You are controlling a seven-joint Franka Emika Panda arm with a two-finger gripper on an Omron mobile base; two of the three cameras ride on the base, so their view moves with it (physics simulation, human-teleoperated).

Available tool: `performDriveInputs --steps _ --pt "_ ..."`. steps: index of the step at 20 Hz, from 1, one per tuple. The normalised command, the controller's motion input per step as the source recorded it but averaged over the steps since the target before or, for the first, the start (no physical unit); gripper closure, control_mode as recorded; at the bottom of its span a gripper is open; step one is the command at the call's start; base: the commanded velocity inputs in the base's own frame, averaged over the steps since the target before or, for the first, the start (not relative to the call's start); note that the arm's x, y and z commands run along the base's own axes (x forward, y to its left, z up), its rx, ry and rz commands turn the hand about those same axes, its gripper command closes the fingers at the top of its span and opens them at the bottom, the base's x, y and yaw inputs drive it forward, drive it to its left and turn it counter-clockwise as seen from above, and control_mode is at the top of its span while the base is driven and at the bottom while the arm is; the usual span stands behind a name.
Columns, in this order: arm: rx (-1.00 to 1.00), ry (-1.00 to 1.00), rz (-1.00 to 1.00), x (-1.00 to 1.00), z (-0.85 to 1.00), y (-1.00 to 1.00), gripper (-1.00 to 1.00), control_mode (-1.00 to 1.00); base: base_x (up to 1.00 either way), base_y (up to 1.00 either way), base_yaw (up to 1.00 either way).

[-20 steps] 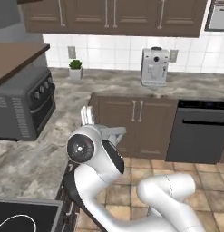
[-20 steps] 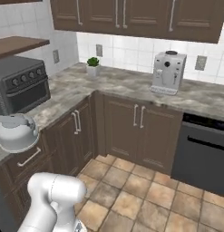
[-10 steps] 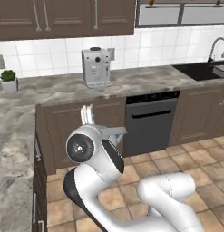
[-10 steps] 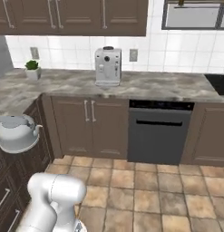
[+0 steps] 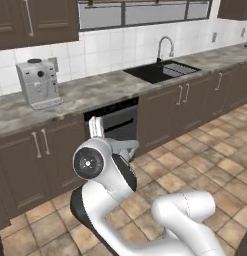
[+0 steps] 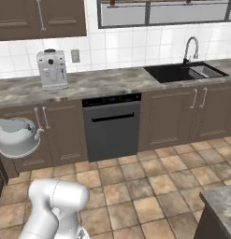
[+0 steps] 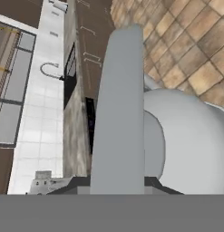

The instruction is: The kettle is done boiling. Turn off the stove, then wait for 300 timesteps before moving the kettle to the dining table.

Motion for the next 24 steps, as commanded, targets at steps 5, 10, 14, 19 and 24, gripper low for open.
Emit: performDriveInputs --steps 5,10,14,19,24 --pt "0.00 0.00 0.00 0.00 0.00 0.00 1.00 1.00 -0.10 0.00 -0.56" --pt "0.00 0.00 0.00 0.00 0.00 0.00 1.00 1.00 0.00 -0.01 -0.53" --pt "0.00 0.00 0.00 0.00 0.00 0.00 1.00 1.00 0.14 -0.01 -0.53" --pt "0.00 0.00 0.00 0.00 0.00 0.00 1.00 1.00 0.18 -0.02 -0.53" --pt "0.00 0.00 0.00 0.00 0.00 0.00 1.00 1.00 0.17 -0.07 -0.51"
